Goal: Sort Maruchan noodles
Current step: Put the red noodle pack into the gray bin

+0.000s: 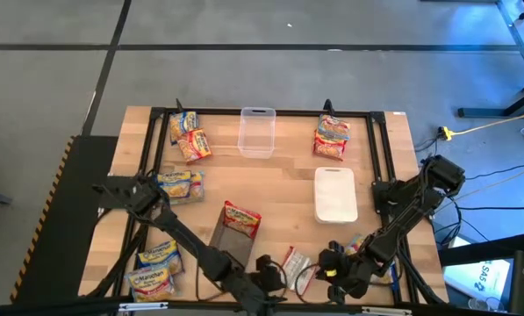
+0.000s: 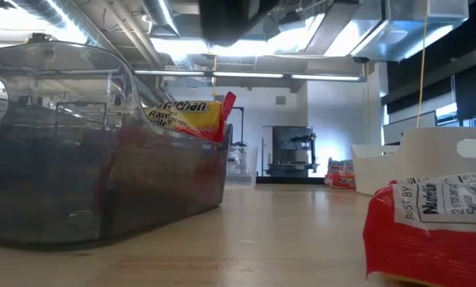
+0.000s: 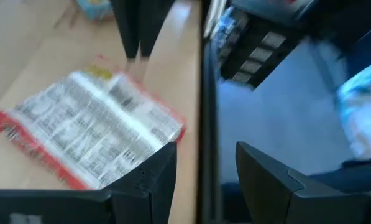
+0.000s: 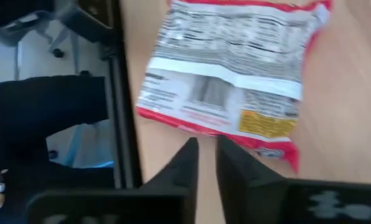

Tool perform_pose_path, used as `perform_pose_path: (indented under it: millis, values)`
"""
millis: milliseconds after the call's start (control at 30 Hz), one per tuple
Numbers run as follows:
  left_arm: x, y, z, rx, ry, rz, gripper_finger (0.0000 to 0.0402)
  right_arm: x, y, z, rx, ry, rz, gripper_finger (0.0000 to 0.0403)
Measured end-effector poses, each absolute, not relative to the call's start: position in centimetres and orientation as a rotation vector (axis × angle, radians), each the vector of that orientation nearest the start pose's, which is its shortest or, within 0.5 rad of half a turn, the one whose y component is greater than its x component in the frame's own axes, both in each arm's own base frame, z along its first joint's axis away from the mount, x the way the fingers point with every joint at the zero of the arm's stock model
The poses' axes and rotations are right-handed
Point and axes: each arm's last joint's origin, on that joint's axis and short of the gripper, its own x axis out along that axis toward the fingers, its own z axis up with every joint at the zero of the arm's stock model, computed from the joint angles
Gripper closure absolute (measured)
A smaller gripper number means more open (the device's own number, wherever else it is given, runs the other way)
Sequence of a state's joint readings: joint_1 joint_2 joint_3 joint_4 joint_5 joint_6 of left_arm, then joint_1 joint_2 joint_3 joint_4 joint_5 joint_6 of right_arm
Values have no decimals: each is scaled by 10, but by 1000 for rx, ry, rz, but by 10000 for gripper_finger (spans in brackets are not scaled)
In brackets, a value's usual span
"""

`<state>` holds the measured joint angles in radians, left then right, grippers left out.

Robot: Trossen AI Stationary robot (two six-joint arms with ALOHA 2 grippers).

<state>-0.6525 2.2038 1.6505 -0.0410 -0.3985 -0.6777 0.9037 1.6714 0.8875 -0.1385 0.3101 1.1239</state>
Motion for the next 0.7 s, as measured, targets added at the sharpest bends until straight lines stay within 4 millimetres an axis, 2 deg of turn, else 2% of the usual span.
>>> perform_pose_path:
  millis: [233, 400, 533, 700]
  values:
    - [414, -294, 171, -290, 669, -18, 244, 205, 240, 157, 508, 948, -23, 234]
    - [416, -284, 166, -275, 682, 23, 244, 198, 246, 157, 450, 968, 45, 154]
    - [423, -274, 167, -285, 684, 35, 244, 186, 256, 157, 348, 902, 62, 124]
    - [428, -264, 166, -283, 697, 51, 244, 176, 267, 139, 245, 854, 35, 121]
